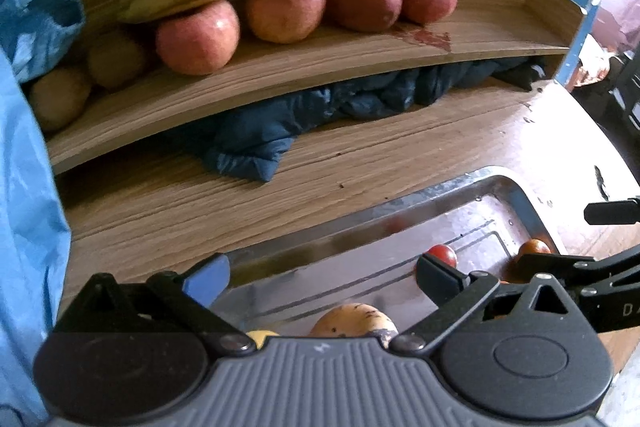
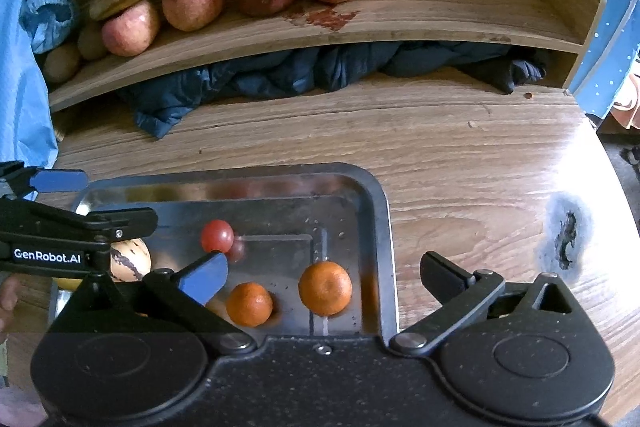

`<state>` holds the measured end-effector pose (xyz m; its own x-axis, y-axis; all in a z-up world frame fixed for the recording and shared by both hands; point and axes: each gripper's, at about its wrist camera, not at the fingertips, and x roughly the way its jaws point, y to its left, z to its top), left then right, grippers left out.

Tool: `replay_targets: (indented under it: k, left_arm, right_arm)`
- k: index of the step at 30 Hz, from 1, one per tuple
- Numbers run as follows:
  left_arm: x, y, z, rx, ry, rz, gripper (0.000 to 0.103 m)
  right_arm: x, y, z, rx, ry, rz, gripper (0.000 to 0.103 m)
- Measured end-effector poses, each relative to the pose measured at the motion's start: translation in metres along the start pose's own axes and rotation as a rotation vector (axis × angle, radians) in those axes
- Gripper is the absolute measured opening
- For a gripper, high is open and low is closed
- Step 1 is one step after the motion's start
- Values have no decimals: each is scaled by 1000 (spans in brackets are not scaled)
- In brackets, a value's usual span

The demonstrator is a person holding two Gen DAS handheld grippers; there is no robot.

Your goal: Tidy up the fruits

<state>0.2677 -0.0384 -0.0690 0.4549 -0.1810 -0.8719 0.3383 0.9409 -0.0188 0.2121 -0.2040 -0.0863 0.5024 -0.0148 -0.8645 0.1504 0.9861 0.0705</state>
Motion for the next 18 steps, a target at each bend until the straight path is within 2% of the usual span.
replay_targets:
  k: [9,18]
  left_arm:
    - [-6,-13,-3,-48,20,98,102]
    - [-29,-25,-7,-147,-13,138,103]
  right_arm:
    - [0,-11,-2,-26,-5,65,102]
    - [-9,-28,0,-70,-19,146,102]
